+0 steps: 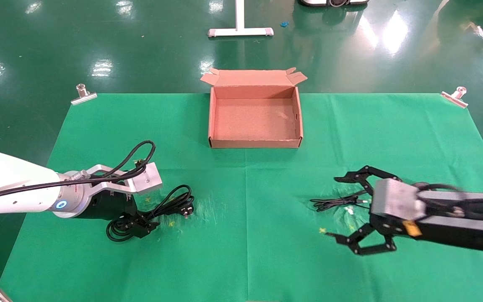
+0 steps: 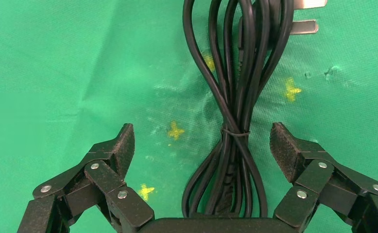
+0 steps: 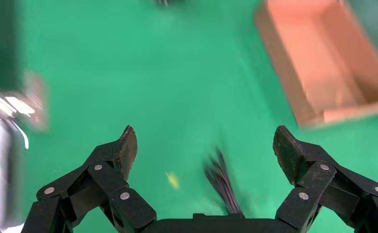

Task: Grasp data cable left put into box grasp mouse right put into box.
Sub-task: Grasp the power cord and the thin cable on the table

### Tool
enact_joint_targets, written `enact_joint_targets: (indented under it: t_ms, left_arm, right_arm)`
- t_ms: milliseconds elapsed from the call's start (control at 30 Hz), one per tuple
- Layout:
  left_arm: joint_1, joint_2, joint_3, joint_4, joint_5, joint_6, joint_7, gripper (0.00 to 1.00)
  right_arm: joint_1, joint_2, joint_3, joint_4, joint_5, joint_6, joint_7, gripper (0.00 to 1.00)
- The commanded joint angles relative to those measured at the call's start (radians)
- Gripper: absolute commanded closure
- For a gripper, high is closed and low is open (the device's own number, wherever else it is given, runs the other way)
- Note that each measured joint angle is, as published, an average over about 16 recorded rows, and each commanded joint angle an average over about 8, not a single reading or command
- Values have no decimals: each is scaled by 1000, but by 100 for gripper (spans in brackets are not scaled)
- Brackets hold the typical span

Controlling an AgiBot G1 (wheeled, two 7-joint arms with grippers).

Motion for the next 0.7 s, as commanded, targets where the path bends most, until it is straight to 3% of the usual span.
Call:
enact_joint_targets:
  t_ms: [33, 300, 700]
  left_arm:
    - [0, 0, 0, 0, 0, 0, 0, 0]
    - [0, 0, 0, 0, 0, 0, 0, 0]
    - [0, 0, 0, 0, 0, 0, 0, 0]
  right_arm:
    - [14, -22, -30, -1, -99, 41, -1, 0]
    - [86, -122, -103, -78, -289, 89, 54, 0]
    - [142, -217, -143, -197, -389, 129, 89, 0]
